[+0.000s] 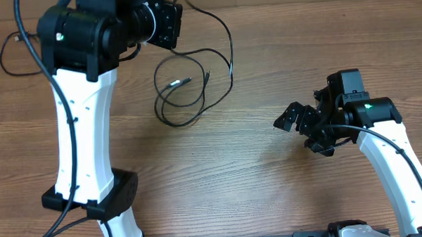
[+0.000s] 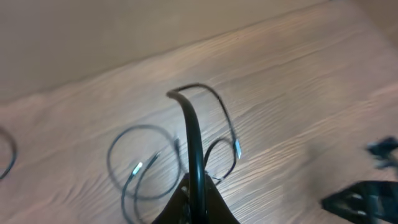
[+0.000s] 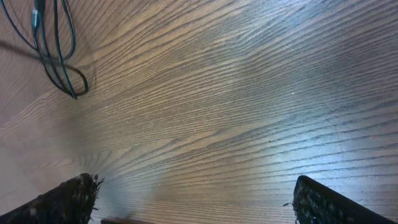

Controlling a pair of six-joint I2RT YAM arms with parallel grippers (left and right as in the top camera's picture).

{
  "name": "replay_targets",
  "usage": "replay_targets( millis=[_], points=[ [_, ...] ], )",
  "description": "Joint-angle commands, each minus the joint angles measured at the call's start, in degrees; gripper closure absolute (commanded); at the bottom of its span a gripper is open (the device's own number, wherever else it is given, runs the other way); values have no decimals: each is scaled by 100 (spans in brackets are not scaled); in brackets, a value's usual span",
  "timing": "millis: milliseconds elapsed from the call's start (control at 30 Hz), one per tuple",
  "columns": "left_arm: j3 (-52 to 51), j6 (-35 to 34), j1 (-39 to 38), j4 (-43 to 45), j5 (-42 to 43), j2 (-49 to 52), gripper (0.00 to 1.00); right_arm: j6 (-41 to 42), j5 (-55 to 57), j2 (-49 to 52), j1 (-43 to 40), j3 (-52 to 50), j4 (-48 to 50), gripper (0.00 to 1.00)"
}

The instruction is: Untangle cables

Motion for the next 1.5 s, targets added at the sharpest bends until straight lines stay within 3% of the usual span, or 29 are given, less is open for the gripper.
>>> replay_targets(
  millis=[0, 233, 500, 567, 667, 833, 1033, 1467],
  points=[
    [2, -363, 9, -111, -579, 286, 96, 17, 15, -4, 33, -24, 33, 0],
    [-20, -737, -7, -332, -568, 1029, 95, 17, 7, -4, 33, -24, 11, 0],
    [-20, -730, -39, -411, -579, 1886, 87, 17, 9, -4, 33, -24, -31, 0],
    [-20, -717, -39, -382, -579, 2052, 70, 17, 9, -4, 33, -24, -28, 0],
    [-20, -494, -46, -372, -570, 2240, 30, 17, 9, -4, 33, -24, -28, 0],
    [-20, -48, -46, -420, -573, 2341, 8, 17, 9, -4, 33, -24, -28, 0],
    [-39, 592, -74, -1056, 461, 2361, 6, 17, 9, -4, 33, -24, -26, 0],
    [-1344, 730, -669, -855, 415, 2411, 5, 17, 7, -4, 33, -24, -33, 0]
  ],
)
